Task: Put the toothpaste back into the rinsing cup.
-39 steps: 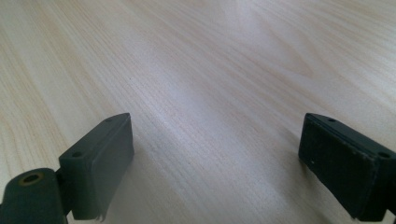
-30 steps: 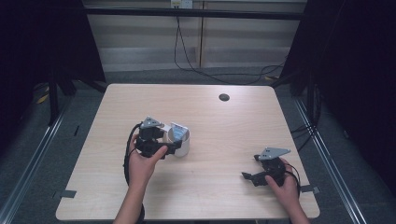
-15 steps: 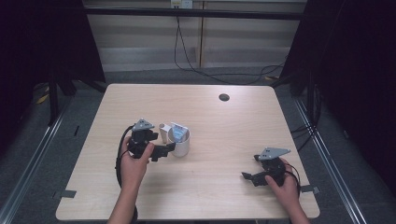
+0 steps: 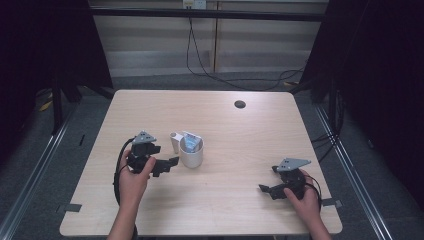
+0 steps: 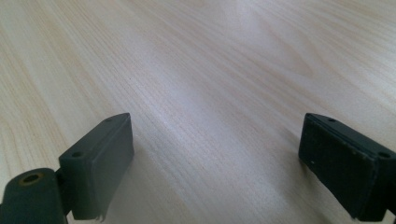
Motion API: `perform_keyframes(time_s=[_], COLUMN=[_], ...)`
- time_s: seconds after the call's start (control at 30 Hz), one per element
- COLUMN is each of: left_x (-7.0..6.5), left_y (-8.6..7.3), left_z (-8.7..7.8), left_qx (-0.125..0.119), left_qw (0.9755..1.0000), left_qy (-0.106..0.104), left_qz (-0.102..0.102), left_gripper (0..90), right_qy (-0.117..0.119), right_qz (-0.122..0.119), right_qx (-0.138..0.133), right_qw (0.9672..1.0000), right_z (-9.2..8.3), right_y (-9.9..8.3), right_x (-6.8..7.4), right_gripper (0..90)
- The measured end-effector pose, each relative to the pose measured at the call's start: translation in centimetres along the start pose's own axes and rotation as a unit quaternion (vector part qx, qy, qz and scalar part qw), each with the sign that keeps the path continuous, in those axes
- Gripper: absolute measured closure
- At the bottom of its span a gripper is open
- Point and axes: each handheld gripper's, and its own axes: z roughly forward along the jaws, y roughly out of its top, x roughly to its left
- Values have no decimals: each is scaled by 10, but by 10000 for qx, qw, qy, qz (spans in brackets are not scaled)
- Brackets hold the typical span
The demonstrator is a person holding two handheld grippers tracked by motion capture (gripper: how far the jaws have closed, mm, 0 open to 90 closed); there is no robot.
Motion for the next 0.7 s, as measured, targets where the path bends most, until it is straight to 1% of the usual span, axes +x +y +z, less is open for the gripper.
perform_keyframes(time_s=[0.1, 0.23, 0.3, 0.37, 0.43, 0.5, 0.53, 0.57, 0.6, 0.7], left_x=[2, 6, 6, 8, 8, 10, 10, 11, 12, 15], left_y=[-4, -9, -11, -13, -15, -17, -18, -19, -21, -25], left_z=[0, 1, 1, 1, 1, 0, 1, 0, 1, 0], left_qx=[3, 71, 35, 74, 55, 81, 43, 88, 86, 121], left_qw=[10000, 10000, 9999, 9999, 9999, 9999, 9999, 9999, 9999, 9998], left_qy=[5, 67, 80, 89, 84, 112, 104, 122, 129, 133], left_qz=[-48, -14, -78, -18, -56, 3, -36, 32, -12, -52], left_gripper=[159, 160, 160, 160, 160, 160, 160, 160, 160, 160], right_qy=[4, 6, 0, 0, 0, 0, 1, 0, 1, 1], right_qz=[-4, -7, -1, 0, -1, -1, -1, -2, -2, 0], right_qx=[-2, -5, -1, -1, 0, -1, 0, -1, 0, 0], right_qw=[10000, 10000, 10000, 10000, 10000, 10000, 10000, 10000, 10000, 10000], right_z=[0, 0, 0, 0, 0, 0, 0, 0, 0, 0], right_y=[0, 0, 0, 0, 0, 0, 0, 0, 0, 0], right_x=[0, 0, 0, 0, 0, 0, 0, 0, 0, 0], right_gripper=[101, 101, 101, 100, 100, 101, 100, 100, 100, 100])
